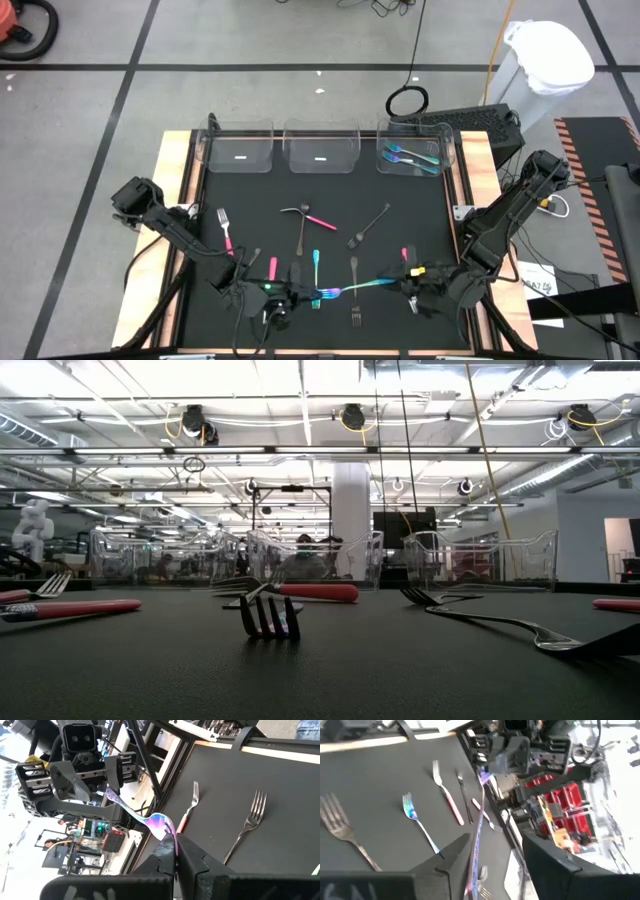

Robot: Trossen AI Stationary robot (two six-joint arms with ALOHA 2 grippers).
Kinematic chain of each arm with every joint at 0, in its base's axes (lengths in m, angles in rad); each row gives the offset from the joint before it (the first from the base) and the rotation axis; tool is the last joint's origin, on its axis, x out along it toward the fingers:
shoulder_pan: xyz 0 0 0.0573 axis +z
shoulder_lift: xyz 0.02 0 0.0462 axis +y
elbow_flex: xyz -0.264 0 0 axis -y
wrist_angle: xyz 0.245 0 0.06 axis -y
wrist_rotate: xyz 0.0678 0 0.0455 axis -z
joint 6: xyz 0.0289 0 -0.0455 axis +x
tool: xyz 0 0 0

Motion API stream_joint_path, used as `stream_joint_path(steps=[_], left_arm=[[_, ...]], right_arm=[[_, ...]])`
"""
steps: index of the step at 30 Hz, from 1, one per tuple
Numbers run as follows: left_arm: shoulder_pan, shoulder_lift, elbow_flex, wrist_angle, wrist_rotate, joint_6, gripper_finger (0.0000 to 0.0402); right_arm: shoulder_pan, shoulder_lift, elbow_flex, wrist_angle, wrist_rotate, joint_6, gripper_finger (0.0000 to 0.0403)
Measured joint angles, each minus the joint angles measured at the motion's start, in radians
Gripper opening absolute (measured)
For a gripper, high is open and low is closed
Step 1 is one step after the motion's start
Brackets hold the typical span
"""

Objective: Sort silverware by color (type)
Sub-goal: Put the blue fork into the right transparent bin

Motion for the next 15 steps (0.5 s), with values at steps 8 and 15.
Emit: stream_joint_path(steps=[8,15], left_arm=[[0.0,0.0,0.0,0.0,-0.003,0.0,0.0001],[0.0,0.0,0.0,0.003,-0.005,0.013,0.0001]], right_arm=[[0.0,0.0,0.0,-0.007,-0.003,0.001,0.0169],[0.0,0.0,0.0,-0.048,-0.004,0.022,0.0169]])
